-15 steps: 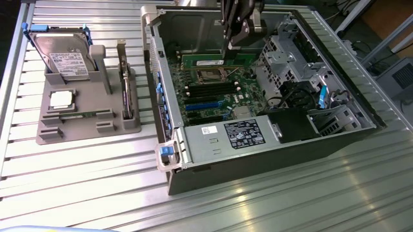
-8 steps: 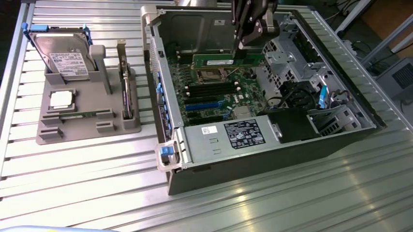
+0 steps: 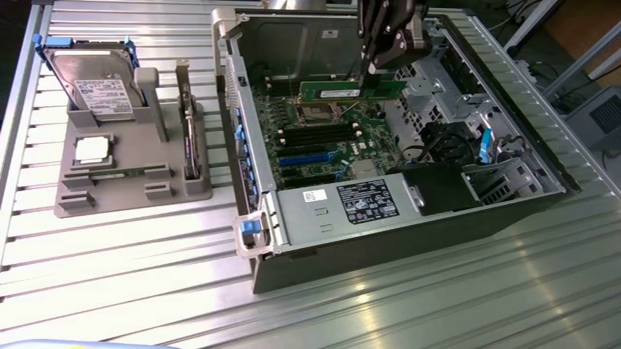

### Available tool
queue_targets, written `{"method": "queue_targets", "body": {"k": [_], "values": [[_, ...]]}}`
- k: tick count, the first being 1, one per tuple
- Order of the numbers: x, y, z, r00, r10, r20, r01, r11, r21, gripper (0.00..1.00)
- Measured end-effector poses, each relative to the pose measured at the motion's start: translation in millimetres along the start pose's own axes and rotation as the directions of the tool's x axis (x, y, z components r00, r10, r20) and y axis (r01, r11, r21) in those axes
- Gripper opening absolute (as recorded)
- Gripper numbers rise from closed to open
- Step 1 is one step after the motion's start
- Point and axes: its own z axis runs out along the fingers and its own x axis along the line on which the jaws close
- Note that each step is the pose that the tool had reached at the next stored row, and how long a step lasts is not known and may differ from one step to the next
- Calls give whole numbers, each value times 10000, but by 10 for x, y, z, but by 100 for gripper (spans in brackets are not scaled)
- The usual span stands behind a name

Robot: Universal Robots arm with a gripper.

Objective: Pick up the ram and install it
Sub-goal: 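Pick up the ram and move it above insertion slot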

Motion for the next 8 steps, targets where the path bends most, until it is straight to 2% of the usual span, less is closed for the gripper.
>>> {"method": "queue_targets", "body": {"k": [8], "values": [[-8, -188, 6, 10000, -1, -23, 1, 10000, 1, 12]]}}
